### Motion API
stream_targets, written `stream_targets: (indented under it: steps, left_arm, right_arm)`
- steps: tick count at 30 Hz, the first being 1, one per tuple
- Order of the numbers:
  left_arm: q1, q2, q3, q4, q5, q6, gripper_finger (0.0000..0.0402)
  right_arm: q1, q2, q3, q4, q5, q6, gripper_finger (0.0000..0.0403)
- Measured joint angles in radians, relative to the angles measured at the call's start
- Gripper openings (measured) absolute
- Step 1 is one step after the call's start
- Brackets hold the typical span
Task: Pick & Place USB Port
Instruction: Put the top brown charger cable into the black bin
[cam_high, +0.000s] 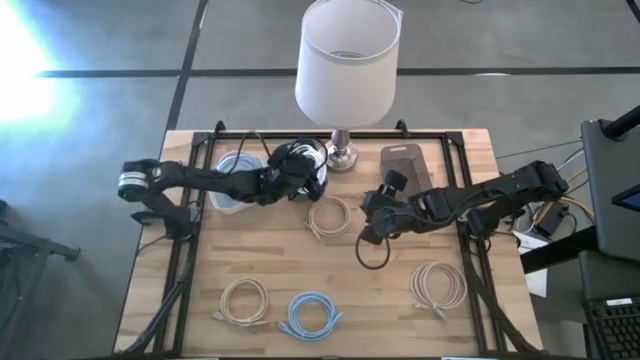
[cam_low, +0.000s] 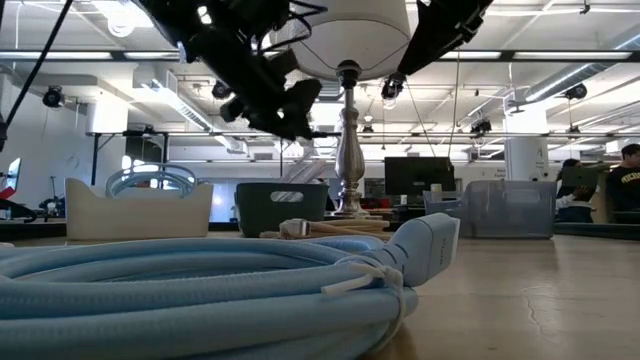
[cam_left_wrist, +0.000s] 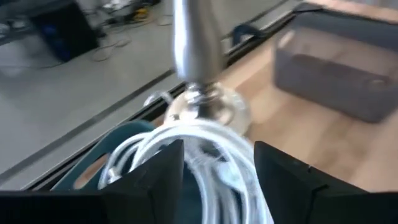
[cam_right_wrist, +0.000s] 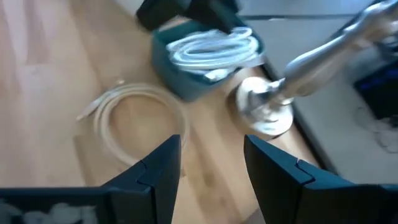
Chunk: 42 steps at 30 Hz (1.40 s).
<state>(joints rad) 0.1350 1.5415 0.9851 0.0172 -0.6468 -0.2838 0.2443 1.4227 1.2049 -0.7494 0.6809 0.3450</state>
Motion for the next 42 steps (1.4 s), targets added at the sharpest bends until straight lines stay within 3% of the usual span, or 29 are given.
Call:
stream_targets:
  steps: [8,16,21,29,36,42]
  left_arm:
    - [-0.022,-0.105,0.016,-0.014,0.128,0.113,0.0205]
    - [-0.047,-0.232,0.012,-0.019,0.260,0.160,0.0204]
    - [-0.052,-0.277,0.010,-0.040,0.331,0.160,0.0204]
    - [-0.053,-0.289,0.010,-0.044,0.351,0.160,0.0204]
    - [-0.053,-0.295,0.009,-0.044,0.351,0.160,0.0204]
    - [-0.053,-0.301,0.009,-0.047,0.351,0.173,0.0204]
  right_arm:
    - [0.000,0.000,-0.109,0.146,-0.088,0.045,0.0173]
    - [-0.002,0.001,-0.341,0.666,-0.194,-0.054,0.0173]
    - [-0.001,0.002,-0.436,0.872,-0.227,-0.102,0.0173]
    - [-0.026,0.107,-0.421,0.953,-0.264,-0.110,0.0167]
    - [-0.072,0.273,-0.278,0.778,-0.374,-0.117,0.0157]
    - [-0.104,0.439,-0.148,0.641,-0.376,-0.121,0.0146]
